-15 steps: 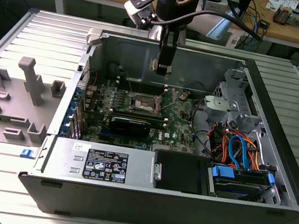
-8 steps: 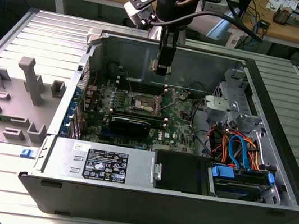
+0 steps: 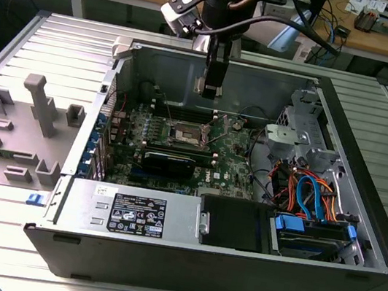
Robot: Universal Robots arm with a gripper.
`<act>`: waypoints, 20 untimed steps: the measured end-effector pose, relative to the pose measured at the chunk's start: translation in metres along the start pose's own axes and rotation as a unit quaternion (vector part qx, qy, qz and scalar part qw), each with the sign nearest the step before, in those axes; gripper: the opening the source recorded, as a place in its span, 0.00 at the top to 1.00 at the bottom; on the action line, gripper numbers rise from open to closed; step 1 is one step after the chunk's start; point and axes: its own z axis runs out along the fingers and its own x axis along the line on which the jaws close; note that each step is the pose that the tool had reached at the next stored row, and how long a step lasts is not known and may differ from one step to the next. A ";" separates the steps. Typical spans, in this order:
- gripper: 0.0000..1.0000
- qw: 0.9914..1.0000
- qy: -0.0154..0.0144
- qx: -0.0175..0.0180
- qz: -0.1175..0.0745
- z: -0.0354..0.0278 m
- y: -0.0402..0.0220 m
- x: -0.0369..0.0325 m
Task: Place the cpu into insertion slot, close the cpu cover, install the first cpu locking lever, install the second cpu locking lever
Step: 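Place the cpu into insertion slot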
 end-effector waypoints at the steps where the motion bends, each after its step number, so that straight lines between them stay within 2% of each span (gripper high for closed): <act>1: 0.45 1.000 0.000 0.000 0.000 0.0002 0.0000 0.0000; 7: 0.45 1.000 0.000 0.000 0.000 0.0012 -0.0001 0.0000; 9: 0.45 1.000 0.000 0.000 0.000 0.0042 -0.0007 0.0001; 15: 0.45 1.000 0.000 0.000 0.000 0.0049 -0.0017 0.0000; 17: 0.45 1.000 0.000 0.000 0.000 0.0130 -0.0039 0.0001; 20: 0.45 1.000 0.000 0.000 0.000 0.0135 -0.0041 0.0001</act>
